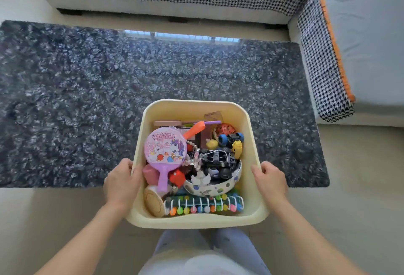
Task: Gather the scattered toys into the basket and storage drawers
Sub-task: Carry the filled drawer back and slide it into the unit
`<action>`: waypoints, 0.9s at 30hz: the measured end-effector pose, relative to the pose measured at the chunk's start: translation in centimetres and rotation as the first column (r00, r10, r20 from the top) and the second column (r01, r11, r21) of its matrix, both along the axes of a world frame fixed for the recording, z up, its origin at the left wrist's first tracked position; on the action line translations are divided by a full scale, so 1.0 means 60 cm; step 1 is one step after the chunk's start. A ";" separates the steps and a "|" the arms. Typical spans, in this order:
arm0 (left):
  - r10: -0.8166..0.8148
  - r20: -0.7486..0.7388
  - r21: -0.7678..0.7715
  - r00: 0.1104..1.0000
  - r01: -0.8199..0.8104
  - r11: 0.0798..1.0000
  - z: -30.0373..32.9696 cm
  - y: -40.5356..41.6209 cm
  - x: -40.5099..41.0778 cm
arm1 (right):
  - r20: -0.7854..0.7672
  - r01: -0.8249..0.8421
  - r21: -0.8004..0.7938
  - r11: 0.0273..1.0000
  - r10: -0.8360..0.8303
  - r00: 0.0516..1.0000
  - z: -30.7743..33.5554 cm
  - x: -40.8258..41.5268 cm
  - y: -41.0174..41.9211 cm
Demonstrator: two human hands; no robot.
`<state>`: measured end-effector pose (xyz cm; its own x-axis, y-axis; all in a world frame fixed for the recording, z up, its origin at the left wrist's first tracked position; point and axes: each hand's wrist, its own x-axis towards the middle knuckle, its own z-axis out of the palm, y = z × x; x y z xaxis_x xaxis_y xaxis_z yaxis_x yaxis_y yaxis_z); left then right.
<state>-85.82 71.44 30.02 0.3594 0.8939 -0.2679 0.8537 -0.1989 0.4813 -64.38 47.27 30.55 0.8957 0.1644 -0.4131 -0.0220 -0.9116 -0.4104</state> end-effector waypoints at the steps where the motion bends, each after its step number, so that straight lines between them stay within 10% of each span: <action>1: -0.056 0.019 0.001 0.998 0.056 0.998 0.011 0.001 0.012 | -0.014 0.044 0.009 0.999 -0.043 0.999 0.008 -0.009 -0.019; 13: -0.529 0.154 -0.028 0.834 0.539 0.842 0.089 -0.140 0.087 | 0.052 0.445 0.026 0.895 -0.446 0.894 0.103 -0.183 -0.285; 27: -0.864 0.323 0.036 0.387 0.907 0.419 0.227 -0.567 0.097 | 0.188 0.831 0.233 0.506 -0.861 0.472 0.201 -0.509 -0.670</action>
<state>-80.01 37.44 43.62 0.9944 -0.0103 -0.1052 0.0694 -0.6868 0.7235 -94.90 7.06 42.61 0.6813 -0.7075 -0.1877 -0.6464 -0.4612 -0.6078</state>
